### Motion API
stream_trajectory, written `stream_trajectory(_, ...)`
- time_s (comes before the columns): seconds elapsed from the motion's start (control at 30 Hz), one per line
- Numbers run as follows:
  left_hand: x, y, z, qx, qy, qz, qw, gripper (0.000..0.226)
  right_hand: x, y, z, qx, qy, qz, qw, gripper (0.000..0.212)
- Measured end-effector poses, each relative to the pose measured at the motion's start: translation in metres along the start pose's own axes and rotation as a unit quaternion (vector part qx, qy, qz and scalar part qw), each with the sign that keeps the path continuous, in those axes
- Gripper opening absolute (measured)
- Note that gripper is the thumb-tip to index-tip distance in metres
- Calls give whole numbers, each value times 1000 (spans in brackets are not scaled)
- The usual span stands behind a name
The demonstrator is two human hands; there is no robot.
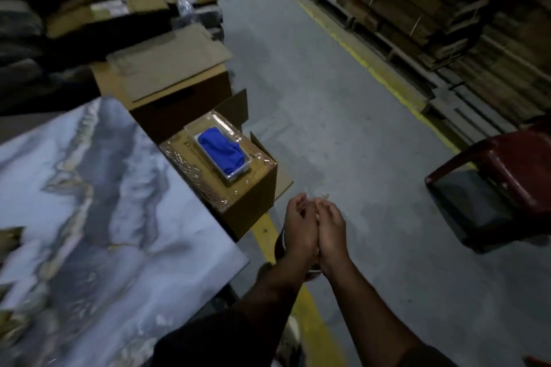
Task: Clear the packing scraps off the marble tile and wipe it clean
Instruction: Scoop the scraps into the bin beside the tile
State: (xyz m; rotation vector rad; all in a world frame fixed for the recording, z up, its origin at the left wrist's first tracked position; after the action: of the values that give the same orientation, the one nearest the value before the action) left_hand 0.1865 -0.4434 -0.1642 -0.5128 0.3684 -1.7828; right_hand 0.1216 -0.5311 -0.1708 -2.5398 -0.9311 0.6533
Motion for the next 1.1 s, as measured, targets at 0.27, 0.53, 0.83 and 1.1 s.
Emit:
stream_trajectory(0.27,-169,-92,113,111,-23,54,992,25,122,-150,-68,-79,-50,-102,990,25)
stream_trajectory(0.53,-387,-165,145,146,-42,121,981,28,270,-318,-75,-131,-81,-216,964,21)
stream_trajectory(0.83,-588,-219,135,175,-29,261,949,33,392,-428,-53,-235,-243,-273,901,24)
stream_trajectory(1.1,-690,-246,96,106,91,390,910,48,426,-439,-4,-313,-463,-277,782,81)
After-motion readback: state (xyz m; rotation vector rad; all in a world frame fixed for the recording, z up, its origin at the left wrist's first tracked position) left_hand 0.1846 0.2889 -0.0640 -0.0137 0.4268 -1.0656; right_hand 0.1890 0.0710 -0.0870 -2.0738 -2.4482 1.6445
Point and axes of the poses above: each hand's wrist, its own y-axis towards the middle knuckle, its own x-axis out of the palm, z = x × y, the point moved 10 cm from there along y, towards the middle knuckle, and after that the axes turned 15 degrees about -y, right-handed, at the moved point
